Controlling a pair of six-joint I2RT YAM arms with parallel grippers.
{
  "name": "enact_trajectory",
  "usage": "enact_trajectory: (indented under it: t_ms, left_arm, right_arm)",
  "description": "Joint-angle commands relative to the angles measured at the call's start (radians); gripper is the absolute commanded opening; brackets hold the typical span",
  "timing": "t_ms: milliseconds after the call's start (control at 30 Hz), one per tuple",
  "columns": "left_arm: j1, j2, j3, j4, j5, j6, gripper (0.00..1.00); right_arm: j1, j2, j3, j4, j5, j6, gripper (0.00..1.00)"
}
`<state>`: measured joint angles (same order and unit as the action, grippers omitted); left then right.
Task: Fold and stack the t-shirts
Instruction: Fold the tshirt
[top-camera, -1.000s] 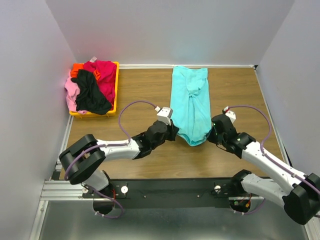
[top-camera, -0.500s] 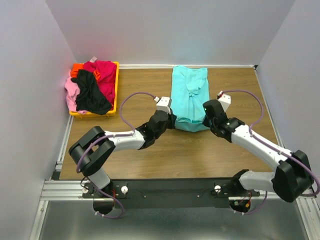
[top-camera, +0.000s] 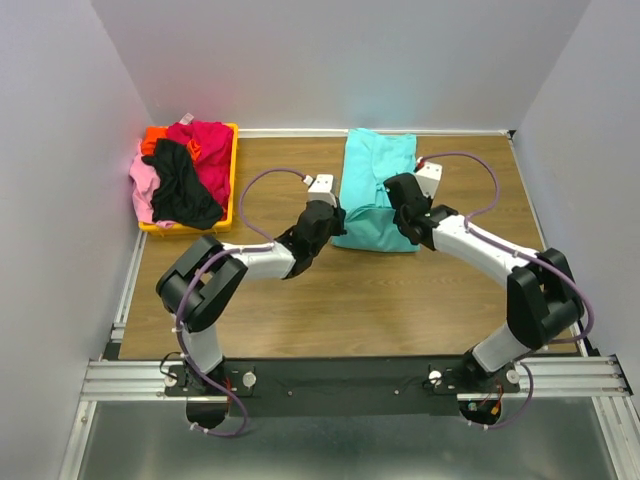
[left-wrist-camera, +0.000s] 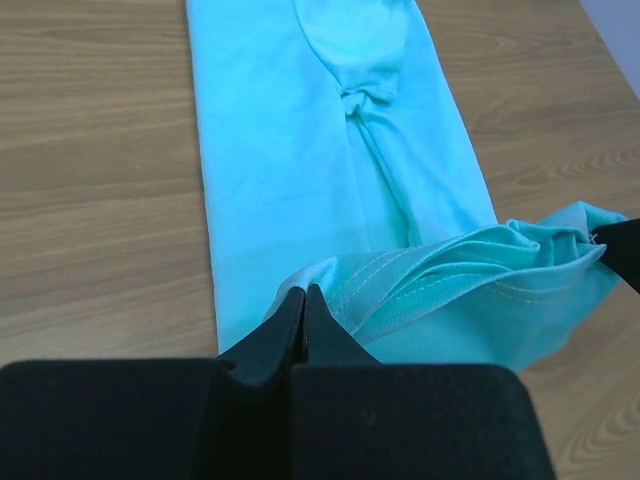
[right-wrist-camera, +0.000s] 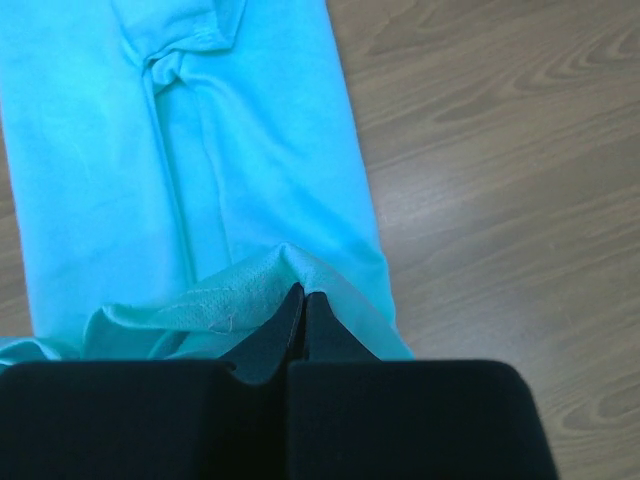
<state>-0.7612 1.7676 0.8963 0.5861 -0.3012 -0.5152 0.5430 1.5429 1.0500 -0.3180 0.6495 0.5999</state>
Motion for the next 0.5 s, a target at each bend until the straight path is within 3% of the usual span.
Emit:
enact_trajectory:
  t_ms: [0, 467]
  left_arm:
    - [0.033, 0.041, 0.061, 0.044, 0.02, 0.04, 0.0]
    - [0.126, 0.236, 0.268, 0.04, 0.171, 0.084, 0.0]
  right_arm:
    - [-0.029, 0.072, 0.061, 0.04, 0.075, -0.035, 0.01]
    - [-0.17, 0.258, 0.177, 0.122, -0.043, -0.094, 0.01]
